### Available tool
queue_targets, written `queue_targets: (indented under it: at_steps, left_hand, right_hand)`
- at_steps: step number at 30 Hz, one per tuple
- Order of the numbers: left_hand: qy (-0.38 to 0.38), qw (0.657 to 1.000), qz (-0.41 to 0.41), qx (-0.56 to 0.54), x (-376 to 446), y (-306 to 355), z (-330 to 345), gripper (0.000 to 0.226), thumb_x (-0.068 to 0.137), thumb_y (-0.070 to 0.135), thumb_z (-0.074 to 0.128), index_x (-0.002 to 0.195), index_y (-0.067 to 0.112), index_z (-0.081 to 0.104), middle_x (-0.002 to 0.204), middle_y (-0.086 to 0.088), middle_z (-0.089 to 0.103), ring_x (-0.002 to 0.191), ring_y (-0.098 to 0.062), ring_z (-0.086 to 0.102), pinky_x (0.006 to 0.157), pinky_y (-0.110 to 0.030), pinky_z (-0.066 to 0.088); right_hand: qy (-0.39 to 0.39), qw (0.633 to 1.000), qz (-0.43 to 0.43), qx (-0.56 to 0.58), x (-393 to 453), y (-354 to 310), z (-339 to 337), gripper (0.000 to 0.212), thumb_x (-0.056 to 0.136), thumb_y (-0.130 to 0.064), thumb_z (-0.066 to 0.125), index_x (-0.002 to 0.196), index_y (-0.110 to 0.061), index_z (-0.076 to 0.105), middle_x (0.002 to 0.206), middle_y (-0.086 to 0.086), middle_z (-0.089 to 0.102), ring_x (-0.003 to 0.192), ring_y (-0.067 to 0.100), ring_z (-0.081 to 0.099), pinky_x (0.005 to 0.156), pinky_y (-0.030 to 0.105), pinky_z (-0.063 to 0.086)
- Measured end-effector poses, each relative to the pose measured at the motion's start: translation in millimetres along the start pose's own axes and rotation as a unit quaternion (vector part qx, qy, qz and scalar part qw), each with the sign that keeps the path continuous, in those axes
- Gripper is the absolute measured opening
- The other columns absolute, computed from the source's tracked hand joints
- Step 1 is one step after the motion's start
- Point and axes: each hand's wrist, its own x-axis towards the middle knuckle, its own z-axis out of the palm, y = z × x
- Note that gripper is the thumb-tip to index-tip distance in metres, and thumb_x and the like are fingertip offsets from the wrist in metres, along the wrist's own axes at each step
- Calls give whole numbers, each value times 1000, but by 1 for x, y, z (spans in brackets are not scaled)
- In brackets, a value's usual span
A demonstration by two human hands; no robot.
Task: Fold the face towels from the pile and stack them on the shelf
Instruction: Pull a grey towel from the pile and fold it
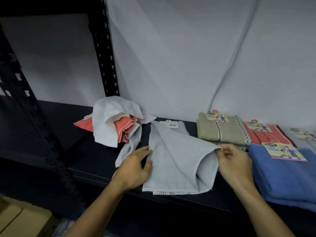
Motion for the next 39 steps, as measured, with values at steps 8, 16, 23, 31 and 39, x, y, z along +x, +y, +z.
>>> queue_targets:
  at_steps: [8,16,23,31,39]
  left_hand:
    - [1,1000,-1,-19,-1,3,-1,45,95,29,59,139,22,54,148,10,47,141,-2,33,107,-12,18]
    - [21,1000,-15,-11,-1,3,0,41,96,34,57,135,21,58,148,8,46,139,-7,36,107,-17,24]
    - [15,1000,-6,-5,-2,3,-3,40,97,31,55,134,16,60,148,3,47,139,-10,36,112,-20,26]
    - [39,999,-4,-34,-4,10,-6,26,100,10,47,110,4,70,118,-5,66,112,-13,55,81,8,25]
    - [25,999,-29,-35,-5,8,-5,35,100,28,50,133,20,59,136,9,57,130,-5,45,98,-10,27]
  right_hand:
    - [-53,961,-52,-268,6,16,-11,8,89,-10,59,91,-7,66,86,13,65,82,34,60,61,33,43]
    - [-259,855,-385,-229,-78,-39,28,29,93,-47,46,109,-34,66,100,-20,53,97,1,49,65,14,41]
    - [-330,874,-301,-190,-77,-35,48,28,92,-52,54,110,-37,68,95,-27,48,103,-4,39,75,10,35]
    - [-313,886,-272,-209,-75,-32,58,21,91,-9,49,84,-29,53,92,-16,50,92,2,43,74,21,43]
    - [-207,954,-214,-33,-32,-49,23,31,93,-4,55,74,-28,54,83,-10,59,84,4,54,78,30,44]
